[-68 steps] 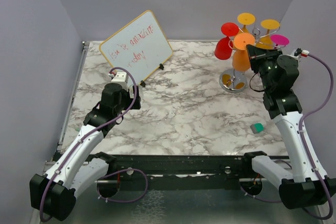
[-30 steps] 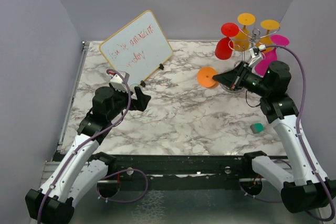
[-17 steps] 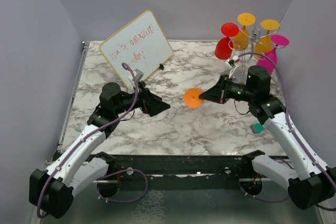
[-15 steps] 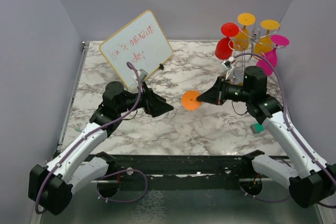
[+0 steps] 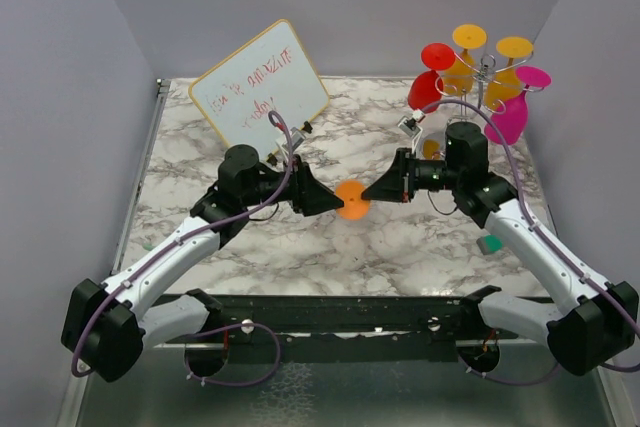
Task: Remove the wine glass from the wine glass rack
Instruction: Place the wine glass at the center of the board.
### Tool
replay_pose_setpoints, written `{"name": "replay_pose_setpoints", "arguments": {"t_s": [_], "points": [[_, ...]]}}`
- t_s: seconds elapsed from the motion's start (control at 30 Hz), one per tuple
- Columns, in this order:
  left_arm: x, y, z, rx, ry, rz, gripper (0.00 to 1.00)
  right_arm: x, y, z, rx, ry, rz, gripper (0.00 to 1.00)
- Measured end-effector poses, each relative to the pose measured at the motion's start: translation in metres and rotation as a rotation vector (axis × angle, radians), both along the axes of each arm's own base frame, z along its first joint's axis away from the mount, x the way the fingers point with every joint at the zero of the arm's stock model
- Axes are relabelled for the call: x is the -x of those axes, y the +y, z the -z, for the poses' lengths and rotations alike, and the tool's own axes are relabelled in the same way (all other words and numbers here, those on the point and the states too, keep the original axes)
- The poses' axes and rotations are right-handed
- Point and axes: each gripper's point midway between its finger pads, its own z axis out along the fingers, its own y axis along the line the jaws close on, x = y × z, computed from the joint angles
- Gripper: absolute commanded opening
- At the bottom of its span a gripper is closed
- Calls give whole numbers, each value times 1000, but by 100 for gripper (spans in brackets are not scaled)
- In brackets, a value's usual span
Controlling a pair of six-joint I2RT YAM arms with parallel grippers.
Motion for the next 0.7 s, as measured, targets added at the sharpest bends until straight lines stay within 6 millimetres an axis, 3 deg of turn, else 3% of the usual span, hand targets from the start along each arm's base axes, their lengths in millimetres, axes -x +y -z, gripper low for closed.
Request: {"name": "replay_pose_setpoints", "arguments": {"t_s": [0.13,0.23,0.37,0.57,0.7], "points": [[1,-4,2,-1,1,11,23,5,4,-3,-18,-18,-30,1],[1,-9,6,-7,7,30,1,8,5,2,-12,-13,-39,1],[5,-14,10,-15,22,53,0,10,3,15,6,-1,-41,7],[9,-16,11,-18,21,66,0,11,3,19,16,-2,-49,45],[11,-15,6,-11,7,61,0,15,5,19,11,4,-63,48]]}}
